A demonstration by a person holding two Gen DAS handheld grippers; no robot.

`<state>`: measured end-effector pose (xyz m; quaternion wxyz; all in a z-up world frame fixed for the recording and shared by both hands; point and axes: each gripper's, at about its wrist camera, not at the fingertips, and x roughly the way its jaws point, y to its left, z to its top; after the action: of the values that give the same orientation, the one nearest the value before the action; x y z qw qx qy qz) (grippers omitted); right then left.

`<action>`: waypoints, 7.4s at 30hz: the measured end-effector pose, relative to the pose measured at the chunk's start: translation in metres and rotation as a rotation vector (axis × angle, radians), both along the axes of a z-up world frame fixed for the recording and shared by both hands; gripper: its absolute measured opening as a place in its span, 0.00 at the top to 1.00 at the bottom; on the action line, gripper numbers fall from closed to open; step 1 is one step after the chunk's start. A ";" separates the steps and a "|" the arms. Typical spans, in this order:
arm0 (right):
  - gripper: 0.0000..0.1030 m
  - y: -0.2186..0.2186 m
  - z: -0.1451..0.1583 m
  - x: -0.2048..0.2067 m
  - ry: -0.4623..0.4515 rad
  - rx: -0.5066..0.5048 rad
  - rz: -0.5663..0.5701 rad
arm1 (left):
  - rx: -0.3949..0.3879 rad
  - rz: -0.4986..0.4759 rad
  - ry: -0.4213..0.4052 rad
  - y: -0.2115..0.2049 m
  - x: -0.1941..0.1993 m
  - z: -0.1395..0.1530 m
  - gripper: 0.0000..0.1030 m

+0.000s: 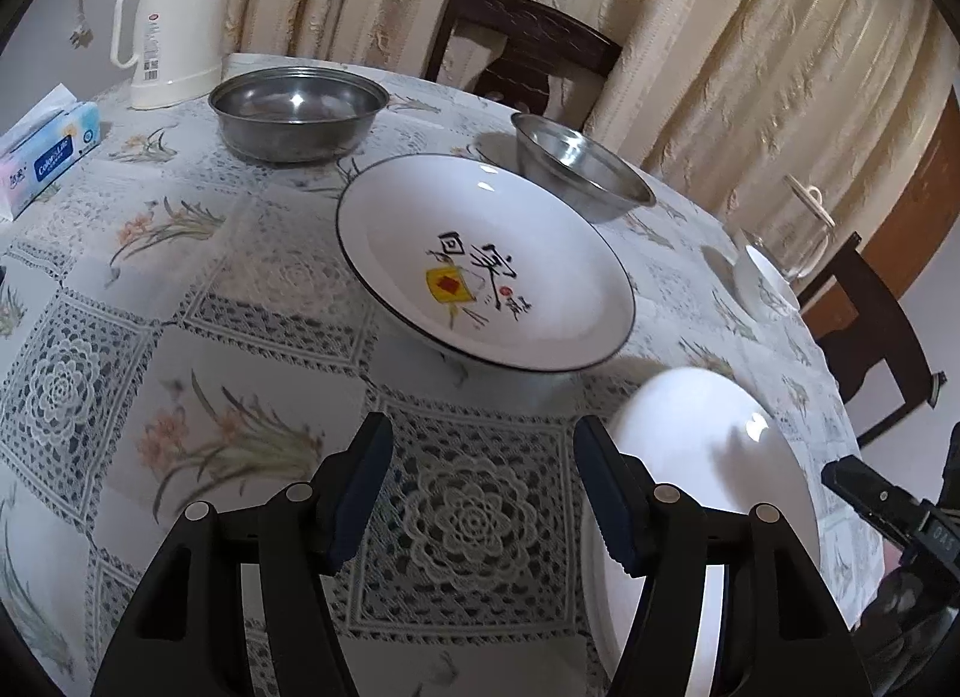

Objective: Organize plates and bowls

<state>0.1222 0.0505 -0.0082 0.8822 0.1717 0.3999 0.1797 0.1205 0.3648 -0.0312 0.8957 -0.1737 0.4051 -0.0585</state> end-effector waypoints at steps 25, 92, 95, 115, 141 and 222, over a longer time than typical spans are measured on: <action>0.50 0.066 0.007 0.089 0.143 0.060 0.169 | -0.141 0.061 -0.022 0.049 0.058 0.005 0.38; 0.72 0.095 0.003 0.117 0.175 -0.010 0.302 | -0.159 0.013 -0.050 0.037 0.083 0.022 0.61; 0.72 0.082 0.007 0.102 0.177 0.010 0.287 | -0.170 -0.012 -0.056 0.028 0.074 0.029 0.61; 0.71 0.009 0.001 0.010 0.183 0.067 0.176 | -0.153 -0.171 -0.018 -0.042 0.007 0.036 0.61; 0.71 -0.012 -0.019 -0.025 0.174 0.036 0.145 | -0.094 -0.225 0.077 -0.077 -0.019 0.004 0.59; 0.52 0.002 0.004 -0.031 0.110 -0.257 0.158 | 0.034 -0.348 0.137 -0.070 0.002 0.021 0.23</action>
<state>0.0917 0.0528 -0.0039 0.8568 0.0350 0.4796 0.1859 0.1226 0.2945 -0.0100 0.8451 -0.0895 0.4902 -0.1937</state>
